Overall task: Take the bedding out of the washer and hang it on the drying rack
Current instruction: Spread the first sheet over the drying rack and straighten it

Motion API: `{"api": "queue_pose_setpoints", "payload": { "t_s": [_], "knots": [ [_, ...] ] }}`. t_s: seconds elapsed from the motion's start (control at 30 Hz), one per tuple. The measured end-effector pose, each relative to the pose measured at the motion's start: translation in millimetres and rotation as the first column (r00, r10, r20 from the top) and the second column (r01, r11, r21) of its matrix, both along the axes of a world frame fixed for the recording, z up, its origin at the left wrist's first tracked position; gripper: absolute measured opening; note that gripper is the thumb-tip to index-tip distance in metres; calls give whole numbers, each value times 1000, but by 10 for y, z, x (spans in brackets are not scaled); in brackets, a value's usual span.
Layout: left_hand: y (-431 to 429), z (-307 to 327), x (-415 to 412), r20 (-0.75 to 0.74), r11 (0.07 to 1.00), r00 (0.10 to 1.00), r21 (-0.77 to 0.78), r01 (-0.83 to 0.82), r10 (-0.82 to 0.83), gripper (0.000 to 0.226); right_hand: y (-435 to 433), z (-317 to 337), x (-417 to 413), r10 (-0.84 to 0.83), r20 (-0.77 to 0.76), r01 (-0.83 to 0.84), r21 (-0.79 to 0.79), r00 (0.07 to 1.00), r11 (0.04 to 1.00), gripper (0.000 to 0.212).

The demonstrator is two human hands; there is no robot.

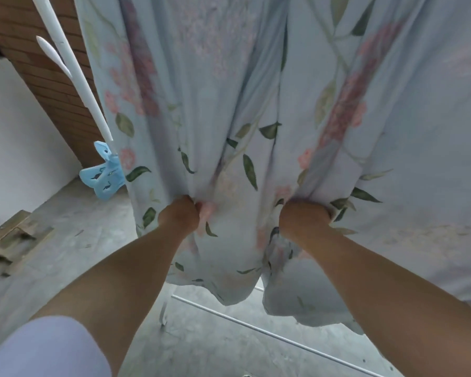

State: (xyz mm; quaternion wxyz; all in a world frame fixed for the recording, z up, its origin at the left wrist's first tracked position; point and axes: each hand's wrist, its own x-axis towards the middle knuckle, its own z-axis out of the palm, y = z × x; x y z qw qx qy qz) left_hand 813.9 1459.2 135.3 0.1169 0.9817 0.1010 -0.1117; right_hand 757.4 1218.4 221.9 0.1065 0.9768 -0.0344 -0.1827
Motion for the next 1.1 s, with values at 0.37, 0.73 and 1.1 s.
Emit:
{"api": "queue_pose_setpoints", "payload": {
  "t_s": [0.37, 0.73, 1.1],
  "knots": [
    [1454, 358, -327, 152, 976, 972, -98, 195, -179, 34, 2027, -224, -86, -25, -139, 107, 622, 990, 776, 46],
    [2983, 854, -502, 413, 852, 883, -358, 382, -222, 17, 3446, 20, -359, -393, 226, 96, 754, 891, 650, 48],
    [2670, 2063, 277, 751, 722, 635, -338, 604, -180, 19, 3403, 925, 109, -588, 562, -3, 724, 582, 690, 36]
  ]
}}
